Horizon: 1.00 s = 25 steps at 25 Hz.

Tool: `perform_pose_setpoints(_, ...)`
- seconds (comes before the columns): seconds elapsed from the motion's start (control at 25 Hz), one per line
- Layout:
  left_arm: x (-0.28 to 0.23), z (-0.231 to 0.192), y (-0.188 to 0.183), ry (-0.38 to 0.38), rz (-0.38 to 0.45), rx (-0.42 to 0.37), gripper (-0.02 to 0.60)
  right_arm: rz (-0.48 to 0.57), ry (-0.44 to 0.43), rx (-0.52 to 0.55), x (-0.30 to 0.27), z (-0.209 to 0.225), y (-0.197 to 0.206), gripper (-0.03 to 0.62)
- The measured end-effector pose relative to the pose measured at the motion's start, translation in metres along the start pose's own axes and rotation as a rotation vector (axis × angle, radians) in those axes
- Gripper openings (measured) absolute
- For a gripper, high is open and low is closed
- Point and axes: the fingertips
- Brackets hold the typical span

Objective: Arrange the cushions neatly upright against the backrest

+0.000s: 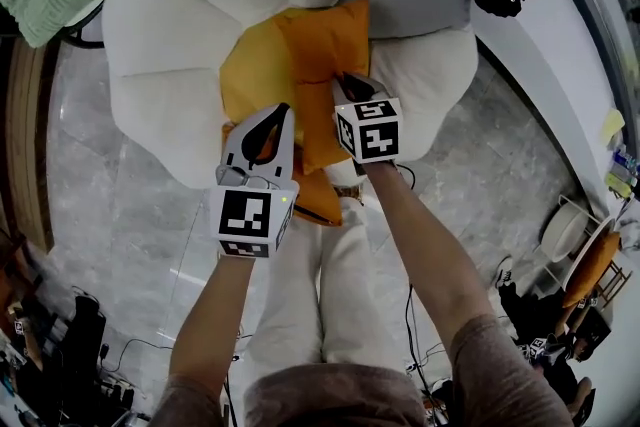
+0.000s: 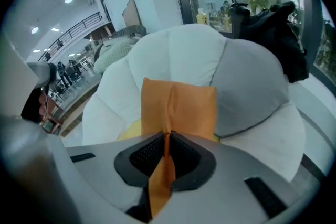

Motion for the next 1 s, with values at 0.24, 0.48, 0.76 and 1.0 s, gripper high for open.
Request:
perform_pose_setpoints(0.24,0.01,0.004,-0.026,0.004,0.009,-0.005,0.005,0.144,0.035,0.001,0.036,0.007,-0.069,0.046)
perform_pose_setpoints(0.48,0.014,0.006,-0.047,-0.001,0.023,0.022,0.005,0.22,0.06,0.03,0.06,0.007,-0.13,0.046)
perform_pose_setpoints(0.76,0.009,0.004,-0.054,0.006,0.029,0.032,0.006,0.272,0.071,0.028,0.053,0.011,-0.172,0.046)
perform_pose_setpoints(1.0,0.009,-0.011,-0.037,-0.009,0.002,0.05,0.005,0.277,0.09,0.06,0.023,0.014,-0.194,0.044)
Point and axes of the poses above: the fingertips, and each gripper's own axes: x backward along the fingers, z to its right, y out of its underside, and after that the axes turned 2 degrees about y, right-handed
